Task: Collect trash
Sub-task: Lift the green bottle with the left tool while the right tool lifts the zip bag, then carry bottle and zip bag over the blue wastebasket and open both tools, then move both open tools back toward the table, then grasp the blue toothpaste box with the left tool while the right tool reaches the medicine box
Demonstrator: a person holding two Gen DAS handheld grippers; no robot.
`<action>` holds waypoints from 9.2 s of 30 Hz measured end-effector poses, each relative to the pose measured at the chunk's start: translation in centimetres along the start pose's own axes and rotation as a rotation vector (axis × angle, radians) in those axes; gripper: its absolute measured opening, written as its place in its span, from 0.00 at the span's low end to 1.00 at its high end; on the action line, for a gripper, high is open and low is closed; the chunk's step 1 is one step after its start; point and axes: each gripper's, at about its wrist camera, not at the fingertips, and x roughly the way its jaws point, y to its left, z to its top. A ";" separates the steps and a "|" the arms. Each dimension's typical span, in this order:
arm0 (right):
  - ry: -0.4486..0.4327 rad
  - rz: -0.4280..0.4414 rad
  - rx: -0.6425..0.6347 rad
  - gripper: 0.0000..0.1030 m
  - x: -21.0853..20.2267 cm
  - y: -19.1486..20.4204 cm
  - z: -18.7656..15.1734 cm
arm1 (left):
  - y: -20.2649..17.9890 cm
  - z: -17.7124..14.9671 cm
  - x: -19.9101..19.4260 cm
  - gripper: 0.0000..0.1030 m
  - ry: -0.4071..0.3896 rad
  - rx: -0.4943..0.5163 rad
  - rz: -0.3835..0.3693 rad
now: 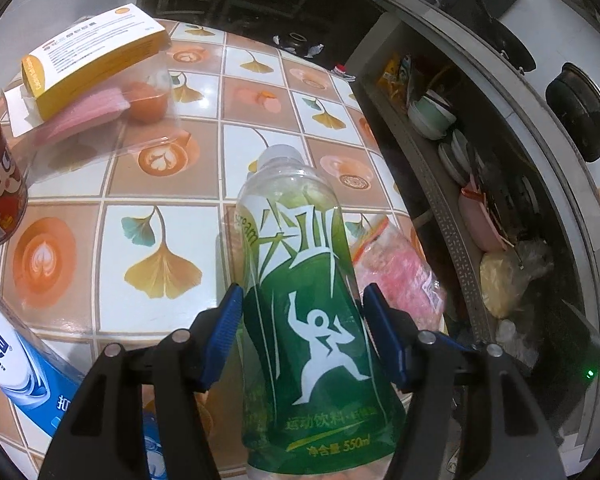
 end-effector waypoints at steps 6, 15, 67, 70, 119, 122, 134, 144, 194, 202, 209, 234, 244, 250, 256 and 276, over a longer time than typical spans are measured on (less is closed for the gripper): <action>-0.037 0.191 0.021 0.63 -3.2 -0.5 0.1 | 0.4 -0.4 0.5 0.58 0.017 -0.017 -0.016; -0.068 0.053 0.392 0.65 -2.7 -8.5 1.2 | 0.6 -0.8 1.5 0.58 0.039 -0.028 -0.022; -0.075 0.318 0.530 0.04 0.5 -7.1 1.5 | 0.8 1.0 5.1 0.58 0.158 -0.113 -0.089; -0.092 0.324 0.528 0.03 0.0 -7.1 1.5 | 0.9 0.8 4.8 0.58 0.142 -0.118 -0.099; -0.480 0.251 0.674 0.02 -13.9 -15.5 -4.3 | -16.3 0.5 4.7 0.56 0.171 0.170 -0.288; -0.527 0.194 0.716 0.02 -15.5 -17.3 -5.7 | -19.1 0.6 6.3 0.56 0.208 0.210 -0.307; -0.591 -0.156 0.952 0.02 -17.7 -25.5 -13.9 | -30.8 -1.3 18.9 0.56 0.482 0.390 -0.266; -0.418 -0.241 1.092 0.02 -9.6 -34.3 -16.8 | -34.9 -3.6 34.5 0.56 0.744 0.442 -0.108; -0.375 -0.627 0.274 0.92 -14.7 -9.5 -4.1 | -19.0 -2.6 -3.8 0.95 -0.071 0.489 -0.261; -0.216 -0.543 0.040 0.93 -8.7 -0.4 0.4 | -6.6 -6.9 -8.8 0.95 -0.199 0.321 -0.107; -0.214 -0.416 -0.111 0.93 -4.4 6.2 2.7 | 1.7 -9.3 -13.3 0.95 -0.311 0.195 -0.025; 0.406 0.524 -0.095 0.27 10.7 17.1 0.3 | 16.1 -10.3 -14.2 0.95 -0.298 -0.239 -0.126; 0.306 0.522 -0.072 0.47 6.7 16.0 -1.2 | 15.6 -7.6 -10.2 0.95 -0.153 -0.251 0.077; 0.207 0.478 -0.003 0.53 4.8 13.3 -0.3 | 14.5 -6.3 -7.5 0.86 -0.109 -0.201 0.256; 0.126 0.452 0.011 0.61 2.5 11.8 2.3 | 14.0 -6.9 -7.4 0.71 -0.121 -0.119 0.319; 0.189 0.470 0.345 0.67 10.6 11.6 19.2 | 13.8 -7.5 -7.6 0.64 -0.139 -0.023 0.250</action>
